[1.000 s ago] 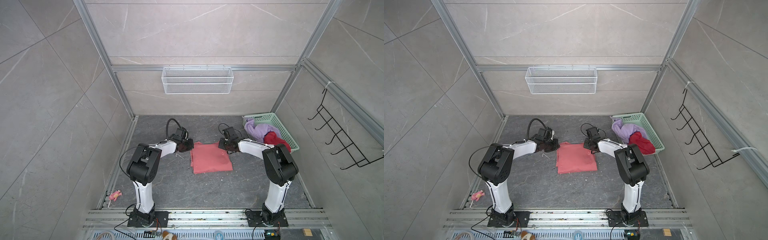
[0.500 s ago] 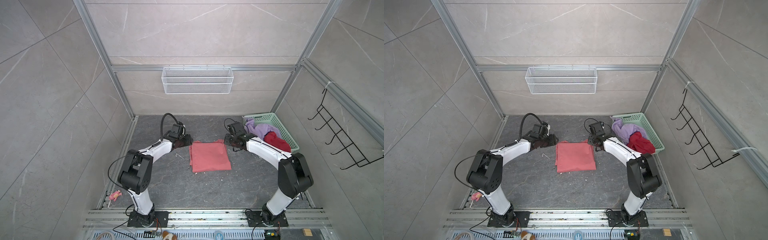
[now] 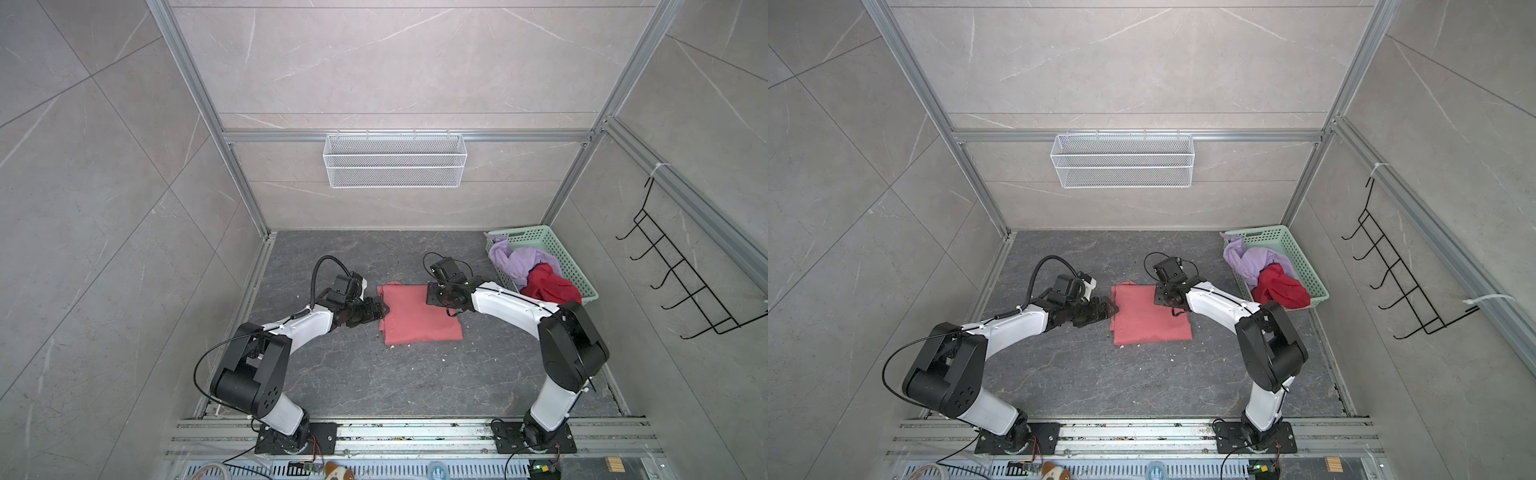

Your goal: Fold and stack the t-shirts

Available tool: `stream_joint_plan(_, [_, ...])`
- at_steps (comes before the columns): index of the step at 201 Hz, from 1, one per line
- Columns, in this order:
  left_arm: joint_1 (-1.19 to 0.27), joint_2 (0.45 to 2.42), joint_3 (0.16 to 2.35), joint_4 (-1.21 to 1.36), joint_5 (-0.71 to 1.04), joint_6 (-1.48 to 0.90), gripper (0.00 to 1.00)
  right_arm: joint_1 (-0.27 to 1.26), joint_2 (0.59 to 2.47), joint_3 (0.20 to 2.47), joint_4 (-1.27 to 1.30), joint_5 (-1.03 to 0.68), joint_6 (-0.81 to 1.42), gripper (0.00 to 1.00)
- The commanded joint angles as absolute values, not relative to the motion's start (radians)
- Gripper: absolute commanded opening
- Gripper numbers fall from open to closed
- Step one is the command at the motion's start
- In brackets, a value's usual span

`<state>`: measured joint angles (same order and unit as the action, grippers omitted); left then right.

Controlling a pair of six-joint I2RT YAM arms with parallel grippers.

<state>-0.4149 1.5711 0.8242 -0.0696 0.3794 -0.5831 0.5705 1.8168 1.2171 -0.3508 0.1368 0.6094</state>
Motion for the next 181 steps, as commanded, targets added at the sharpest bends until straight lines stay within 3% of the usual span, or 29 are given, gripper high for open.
stream_joint_plan(1, [-0.416, 1.611, 0.834, 0.03, 0.429, -0.642, 0.88, 0.577, 1.871, 1.223, -0.331, 0.134, 0.605, 0.56])
stream_joint_plan(70, [-0.425, 1.813, 0.861, 0.107, 0.443, -0.723, 0.84, 0.578, 1.983, 1.261, -0.351, 0.118, 0.592, 0.57])
stream_joint_plan(103, [-0.447, 1.894, 0.893, 0.165, 0.481, -0.757, 0.77, 0.578, 2.025, 1.292, -0.357, 0.11, 0.586, 0.57])
stream_joint_plan(116, [-0.452, 1.918, 0.908, 0.194, 0.5, -0.77, 0.67, 0.578, 2.045, 1.312, -0.367, 0.109, 0.579, 0.57])
stream_joint_plan(164, [-0.454, 1.933, 0.943, 0.274, 0.508, -0.823, 0.01, 0.577, 2.071, 1.351, -0.373, 0.11, 0.558, 0.57])
stream_joint_plan(181, [-0.453, 1.922, 0.965, 0.272, 0.507, -0.844, 0.0, 0.572, 2.06, 1.373, -0.387, 0.127, 0.558, 0.58])
